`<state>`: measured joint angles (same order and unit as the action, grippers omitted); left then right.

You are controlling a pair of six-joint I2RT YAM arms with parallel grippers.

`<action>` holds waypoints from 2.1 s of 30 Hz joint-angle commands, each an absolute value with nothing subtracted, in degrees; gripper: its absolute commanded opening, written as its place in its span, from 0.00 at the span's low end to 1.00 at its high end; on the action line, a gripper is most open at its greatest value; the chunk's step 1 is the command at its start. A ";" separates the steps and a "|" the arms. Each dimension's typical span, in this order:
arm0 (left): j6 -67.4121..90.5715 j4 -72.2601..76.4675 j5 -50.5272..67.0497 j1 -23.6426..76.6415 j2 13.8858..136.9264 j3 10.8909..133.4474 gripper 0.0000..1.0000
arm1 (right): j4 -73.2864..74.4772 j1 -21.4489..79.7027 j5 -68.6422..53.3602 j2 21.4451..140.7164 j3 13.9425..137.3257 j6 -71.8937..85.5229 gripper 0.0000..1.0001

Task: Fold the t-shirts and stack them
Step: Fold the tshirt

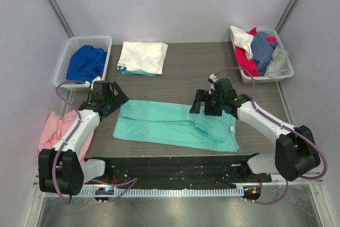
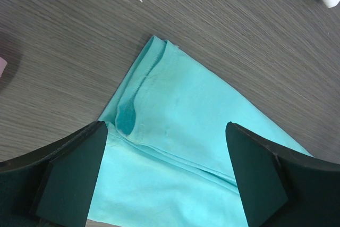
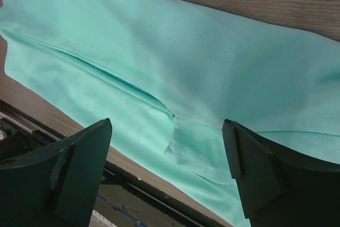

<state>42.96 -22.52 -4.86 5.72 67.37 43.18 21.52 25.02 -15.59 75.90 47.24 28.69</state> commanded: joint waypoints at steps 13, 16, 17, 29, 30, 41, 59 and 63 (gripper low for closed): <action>43.33 -15.31 -0.36 6.06 66.89 42.19 1.00 | 24.52 25.31 -10.99 71.37 50.19 27.77 0.95; 43.59 -11.45 2.72 8.78 68.02 43.67 1.00 | 23.73 25.31 -10.29 71.28 49.05 28.21 0.95; 44.12 -10.38 3.33 9.75 68.81 44.20 1.00 | 23.38 25.23 -10.11 71.19 48.26 28.47 0.95; 48.60 4.83 8.61 28.02 88.84 58.35 1.00 | 17.23 25.31 -10.28 74.70 41.40 31.20 0.95; 49.39 6.92 8.96 28.56 91.12 59.14 1.00 | 16.79 25.31 -10.11 74.88 41.22 31.20 0.95; 57.39 17.84 14.94 32.34 103.62 57.75 1.00 | 15.73 25.40 -9.41 76.03 40.17 31.38 0.95; 59.68 25.04 16.35 32.96 104.23 46.95 1.00 | 14.68 25.40 -9.14 78.49 39.81 31.64 0.95; 59.50 27.24 15.47 32.96 106.25 44.65 1.00 | 16.78 25.31 -6.77 78.49 41.65 31.55 0.95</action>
